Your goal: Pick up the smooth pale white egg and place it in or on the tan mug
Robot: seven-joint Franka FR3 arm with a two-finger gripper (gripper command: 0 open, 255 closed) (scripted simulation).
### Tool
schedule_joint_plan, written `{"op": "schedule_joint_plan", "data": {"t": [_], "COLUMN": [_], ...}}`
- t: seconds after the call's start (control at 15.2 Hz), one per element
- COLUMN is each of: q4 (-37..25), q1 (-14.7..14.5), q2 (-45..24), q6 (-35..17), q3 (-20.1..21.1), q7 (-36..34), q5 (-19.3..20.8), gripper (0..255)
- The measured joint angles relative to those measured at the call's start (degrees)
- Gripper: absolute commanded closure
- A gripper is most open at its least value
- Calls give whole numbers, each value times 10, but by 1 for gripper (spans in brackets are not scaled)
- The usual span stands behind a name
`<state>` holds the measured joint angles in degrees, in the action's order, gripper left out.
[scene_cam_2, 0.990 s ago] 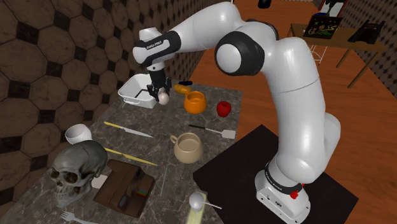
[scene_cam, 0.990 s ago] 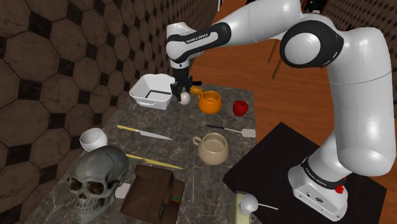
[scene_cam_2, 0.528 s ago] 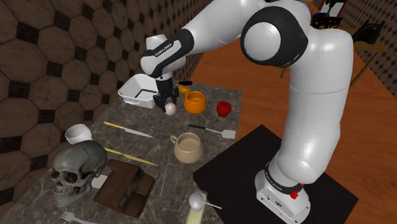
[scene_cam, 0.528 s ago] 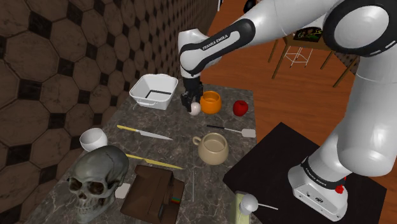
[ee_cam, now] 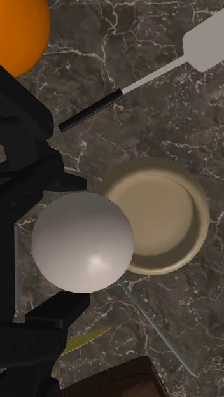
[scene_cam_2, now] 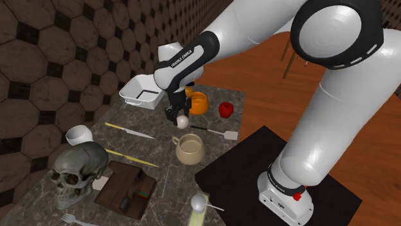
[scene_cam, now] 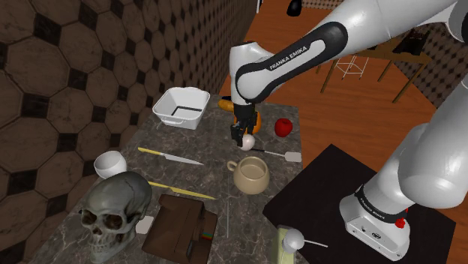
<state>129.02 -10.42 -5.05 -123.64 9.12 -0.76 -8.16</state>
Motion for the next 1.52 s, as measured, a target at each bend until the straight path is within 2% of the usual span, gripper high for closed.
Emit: {"op": "schedule_joint_plan", "data": {"t": [0.13,0.4,1.12,1.52], "q4": [43,73,87,87], "q1": [-5,-9,-12,-12], "q2": [36,36,-34,-42], "q6": [-8,-38,-122,-130], "q3": [6,10,11,10], "q7": [-3,-5,-2,-1], "q5": [-10,-15,-11,-11], "gripper": [255,255,255,255]}}
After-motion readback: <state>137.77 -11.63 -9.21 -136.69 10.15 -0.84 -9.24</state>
